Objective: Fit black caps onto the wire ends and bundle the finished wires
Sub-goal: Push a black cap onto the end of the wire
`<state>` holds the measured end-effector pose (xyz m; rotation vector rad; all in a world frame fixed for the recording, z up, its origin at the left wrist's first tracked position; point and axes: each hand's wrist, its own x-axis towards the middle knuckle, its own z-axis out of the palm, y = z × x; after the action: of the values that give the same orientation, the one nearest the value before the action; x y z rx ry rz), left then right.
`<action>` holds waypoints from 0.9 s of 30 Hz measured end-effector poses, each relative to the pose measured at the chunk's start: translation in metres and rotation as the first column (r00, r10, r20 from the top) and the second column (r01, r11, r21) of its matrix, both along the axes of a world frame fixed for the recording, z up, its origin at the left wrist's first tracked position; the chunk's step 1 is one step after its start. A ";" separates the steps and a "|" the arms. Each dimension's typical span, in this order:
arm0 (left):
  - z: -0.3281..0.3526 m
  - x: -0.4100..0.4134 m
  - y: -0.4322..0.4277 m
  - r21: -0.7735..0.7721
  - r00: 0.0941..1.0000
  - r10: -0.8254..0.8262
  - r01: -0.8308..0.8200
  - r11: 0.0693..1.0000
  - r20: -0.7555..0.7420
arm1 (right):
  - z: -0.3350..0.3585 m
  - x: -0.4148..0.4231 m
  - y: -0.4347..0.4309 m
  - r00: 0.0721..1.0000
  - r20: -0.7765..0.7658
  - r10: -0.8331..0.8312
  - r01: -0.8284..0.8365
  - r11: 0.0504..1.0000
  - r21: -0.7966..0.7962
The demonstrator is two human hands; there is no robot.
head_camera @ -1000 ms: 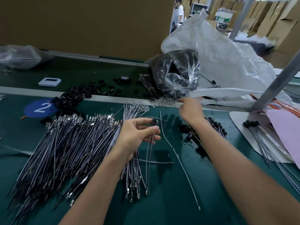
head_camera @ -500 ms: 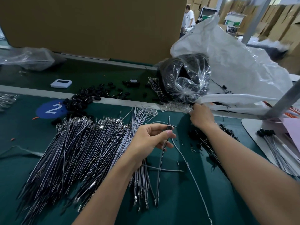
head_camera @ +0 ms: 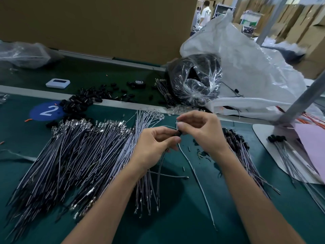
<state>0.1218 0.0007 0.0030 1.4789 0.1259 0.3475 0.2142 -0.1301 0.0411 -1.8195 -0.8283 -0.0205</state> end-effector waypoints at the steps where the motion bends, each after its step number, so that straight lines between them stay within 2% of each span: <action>1: 0.000 0.000 -0.001 0.015 1.000 0.012 -0.012 1.000 0.013 | 0.000 -0.007 -0.001 1.000 0.008 0.002 -0.002 1.000 0.001; 5: -0.001 -0.001 -0.003 0.003 0.994 0.074 -0.074 0.997 0.086 | -0.002 -0.017 -0.008 0.994 0.069 -0.084 0.086 0.996 -0.018; 8: -0.002 -0.001 -0.003 0.023 0.988 0.099 -0.103 0.994 0.120 | -0.005 -0.020 -0.011 0.995 0.058 -0.085 0.087 0.995 -0.041; 14: -0.006 -0.001 -0.002 0.252 0.984 0.095 -0.132 0.959 0.153 | -0.009 -0.018 -0.019 0.998 -0.036 -0.050 0.047 0.996 -0.082; 20: -0.010 0.000 -0.004 0.362 0.981 0.110 -0.162 0.918 0.160 | -0.010 -0.015 -0.029 0.992 -0.126 0.029 -0.040 0.996 -0.085; 27: -0.010 -0.004 -0.004 0.606 0.963 0.052 -0.208 0.768 0.265 | -0.013 -0.013 -0.032 0.993 -0.120 -0.004 -0.010 0.993 -0.121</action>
<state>0.1181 -0.0034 -0.0072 2.0896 -0.0926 0.7290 0.2012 -0.1625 0.0286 -1.9132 -0.7607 0.1430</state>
